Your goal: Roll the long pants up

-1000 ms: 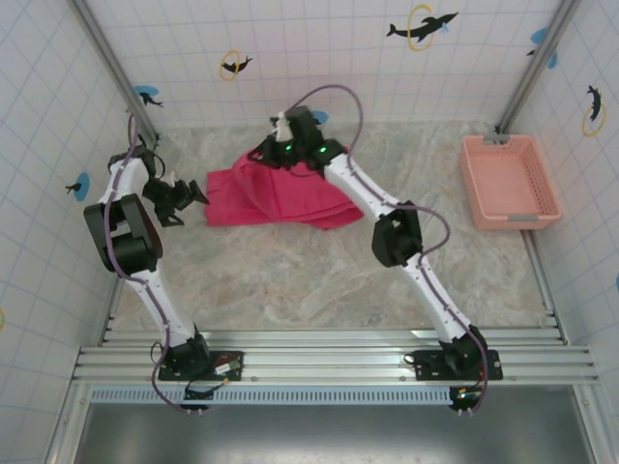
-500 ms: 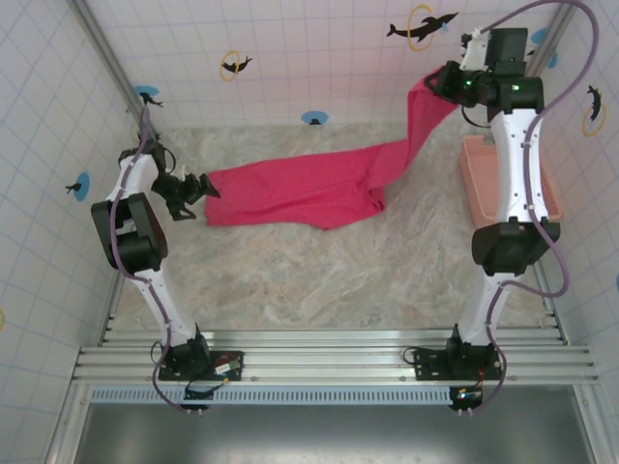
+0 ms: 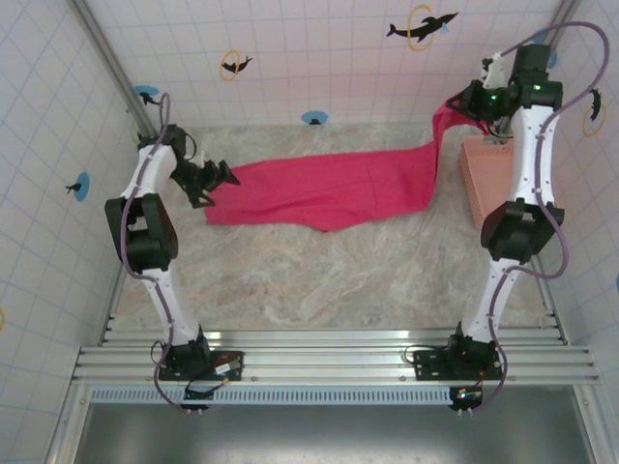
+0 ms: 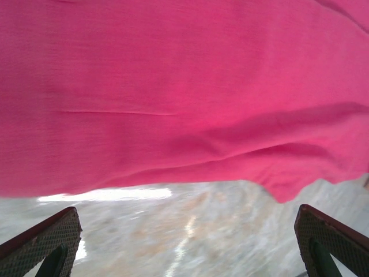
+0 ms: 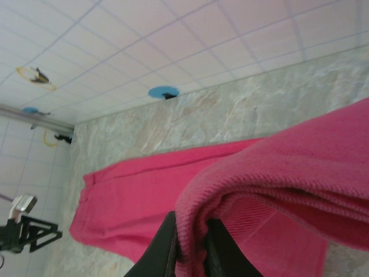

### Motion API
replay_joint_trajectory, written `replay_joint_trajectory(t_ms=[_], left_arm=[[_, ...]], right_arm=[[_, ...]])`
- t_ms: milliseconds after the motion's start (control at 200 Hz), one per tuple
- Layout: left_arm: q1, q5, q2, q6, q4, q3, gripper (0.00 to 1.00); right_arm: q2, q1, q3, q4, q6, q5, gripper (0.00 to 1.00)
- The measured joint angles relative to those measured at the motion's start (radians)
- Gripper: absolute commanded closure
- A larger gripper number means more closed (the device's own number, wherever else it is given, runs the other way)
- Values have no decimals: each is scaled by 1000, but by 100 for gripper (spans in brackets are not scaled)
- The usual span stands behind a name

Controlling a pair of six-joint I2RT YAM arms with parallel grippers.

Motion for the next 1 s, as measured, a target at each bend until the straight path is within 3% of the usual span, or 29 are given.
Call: replay_joint_trajectory(t_ms=[150, 260, 355, 515, 701, 1001], left_arm=[[-138, 74, 0, -145, 146, -44, 3], [-156, 91, 7, -205, 189, -51, 3], [-105, 93, 13, -232, 207, -45, 3], [62, 69, 16, -231, 198, -19, 3], [225, 42, 26, -208, 182, -14, 3], [229, 72, 131, -198, 180, -18, 3]], right_arm=[[2, 135, 4, 15, 13, -29, 94], [2, 262, 6, 56, 48, -47, 94], [11, 375, 17, 99, 88, -57, 94], [95, 538, 91, 178, 161, -74, 93], [250, 650, 160, 288, 266, -79, 92], [406, 726, 160, 478, 439, -80, 86]])
